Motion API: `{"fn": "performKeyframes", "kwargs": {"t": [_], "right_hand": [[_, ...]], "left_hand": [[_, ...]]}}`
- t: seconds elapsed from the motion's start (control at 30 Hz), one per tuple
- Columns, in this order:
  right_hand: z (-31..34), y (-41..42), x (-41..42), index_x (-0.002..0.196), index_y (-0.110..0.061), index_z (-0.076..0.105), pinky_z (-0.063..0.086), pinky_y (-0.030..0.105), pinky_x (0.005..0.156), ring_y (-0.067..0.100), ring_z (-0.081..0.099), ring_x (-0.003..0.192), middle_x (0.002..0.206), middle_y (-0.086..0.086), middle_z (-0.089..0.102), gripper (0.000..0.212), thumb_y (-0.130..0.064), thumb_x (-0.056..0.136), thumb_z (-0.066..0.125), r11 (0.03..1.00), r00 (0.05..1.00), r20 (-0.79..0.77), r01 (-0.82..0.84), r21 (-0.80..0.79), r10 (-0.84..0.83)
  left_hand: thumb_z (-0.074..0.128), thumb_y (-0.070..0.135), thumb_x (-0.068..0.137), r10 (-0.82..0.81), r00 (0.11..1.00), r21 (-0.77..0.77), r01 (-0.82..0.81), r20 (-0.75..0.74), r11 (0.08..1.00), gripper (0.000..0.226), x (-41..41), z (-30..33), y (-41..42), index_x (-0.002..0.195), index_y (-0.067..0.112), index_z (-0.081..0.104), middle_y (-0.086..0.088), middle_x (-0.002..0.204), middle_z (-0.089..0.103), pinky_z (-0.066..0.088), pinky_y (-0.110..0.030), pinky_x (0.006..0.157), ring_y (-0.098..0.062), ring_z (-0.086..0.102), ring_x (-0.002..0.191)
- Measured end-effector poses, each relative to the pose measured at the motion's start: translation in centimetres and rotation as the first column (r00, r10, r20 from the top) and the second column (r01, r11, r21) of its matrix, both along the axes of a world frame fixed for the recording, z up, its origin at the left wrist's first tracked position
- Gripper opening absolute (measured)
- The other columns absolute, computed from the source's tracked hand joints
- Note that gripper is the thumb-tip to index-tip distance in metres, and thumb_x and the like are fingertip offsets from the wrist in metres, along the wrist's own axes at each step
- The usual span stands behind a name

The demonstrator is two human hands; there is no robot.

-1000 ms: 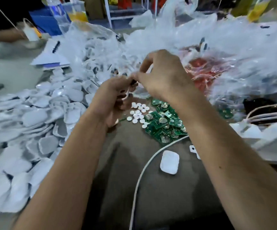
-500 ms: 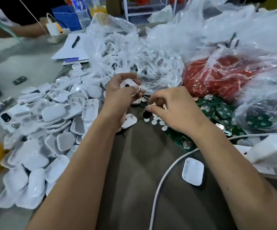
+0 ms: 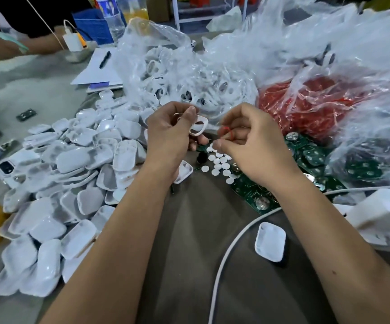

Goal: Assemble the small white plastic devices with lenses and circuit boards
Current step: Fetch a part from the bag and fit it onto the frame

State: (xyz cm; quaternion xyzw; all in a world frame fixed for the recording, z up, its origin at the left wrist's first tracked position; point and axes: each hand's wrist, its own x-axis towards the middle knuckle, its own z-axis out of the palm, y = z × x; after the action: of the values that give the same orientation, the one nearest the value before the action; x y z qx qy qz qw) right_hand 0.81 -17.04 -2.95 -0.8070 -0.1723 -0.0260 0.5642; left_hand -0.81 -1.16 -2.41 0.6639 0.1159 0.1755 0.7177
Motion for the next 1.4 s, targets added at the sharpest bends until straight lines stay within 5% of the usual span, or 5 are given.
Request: {"fn": "performKeyframes", "kwargs": {"t": [0.4, 0.6, 0.77, 1.17, 1.4], "right_hand": [[0.1, 0.0, -0.1, 0.093, -0.008, 0.071, 0.065, 0.035, 0.066, 0.025, 0.079, 0.074, 0.081, 0.007, 0.079, 0.028, 0.003, 0.075, 0.089, 0.955, 0.999, -0.036, 0.007, 0.296, 0.004], [0.2, 0.0, 0.0, 0.097, -0.023, 0.071, 0.062, 0.026, 0.071, 0.013, 0.078, 0.079, 0.084, -0.003, 0.080, 0.032, -0.005, 0.076, 0.089, 0.965, 0.995, 0.076, 0.044, 0.257, -0.066], [0.2, -0.1, 0.0, 0.097, -0.024, 0.070, 0.064, 0.039, 0.075, 0.017, 0.077, 0.079, 0.085, -0.004, 0.079, 0.032, -0.011, 0.076, 0.090, 0.973, 0.982, 0.150, 0.077, 0.218, -0.111], [0.5, 0.3, -0.4, 0.091, -0.019, 0.076, 0.061, 0.024, 0.070, 0.014, 0.076, 0.076, 0.083, -0.005, 0.079, 0.023, -0.003, 0.079, 0.087, 0.958, 0.975, 0.196, 0.051, 0.283, -0.110], [0.6, -0.1, -0.2, 0.100, -0.011, 0.077, 0.055, 0.021, 0.058, 0.014, 0.074, 0.069, 0.084, 0.004, 0.080, 0.016, -0.010, 0.085, 0.084, 0.863, 1.000, 0.008, 0.016, 0.505, -0.023]], "left_hand": [[0.059, -0.017, 0.092, -0.188, 0.980, -0.279, 0.199, 0.066, 0.939, 0.039, -0.4, 0.5, 0.3, 0.130, -0.006, 0.059, -0.028, 0.133, 0.060, 0.058, -0.026, 0.079, -0.034, 0.076, 0.092], [0.066, -0.015, 0.089, -0.204, 0.972, -0.310, 0.231, 0.120, 0.922, 0.048, -0.6, 0.6, 0.4, 0.135, -0.009, 0.056, -0.022, 0.115, 0.069, 0.059, -0.027, 0.084, -0.027, 0.076, 0.089], [0.070, -0.011, 0.087, -0.189, 0.973, -0.294, 0.222, 0.135, 0.930, 0.045, -0.6, 0.5, 0.5, 0.131, -0.007, 0.061, -0.017, 0.105, 0.070, 0.059, -0.026, 0.083, -0.023, 0.076, 0.086], [0.075, -0.003, 0.086, -0.211, 0.966, -0.207, 0.239, 0.149, 0.949, 0.045, -0.5, 0.0, 0.4, 0.127, 0.013, 0.067, -0.011, 0.108, 0.073, 0.055, -0.025, 0.083, -0.024, 0.071, 0.098], [0.072, 0.044, 0.085, -0.162, 0.981, -0.147, 0.178, 0.111, 0.973, 0.030, 0.0, 0.1, -0.1, 0.077, 0.016, 0.070, -0.006, 0.074, 0.066, 0.045, -0.022, 0.053, -0.016, 0.056, 0.055]]}}
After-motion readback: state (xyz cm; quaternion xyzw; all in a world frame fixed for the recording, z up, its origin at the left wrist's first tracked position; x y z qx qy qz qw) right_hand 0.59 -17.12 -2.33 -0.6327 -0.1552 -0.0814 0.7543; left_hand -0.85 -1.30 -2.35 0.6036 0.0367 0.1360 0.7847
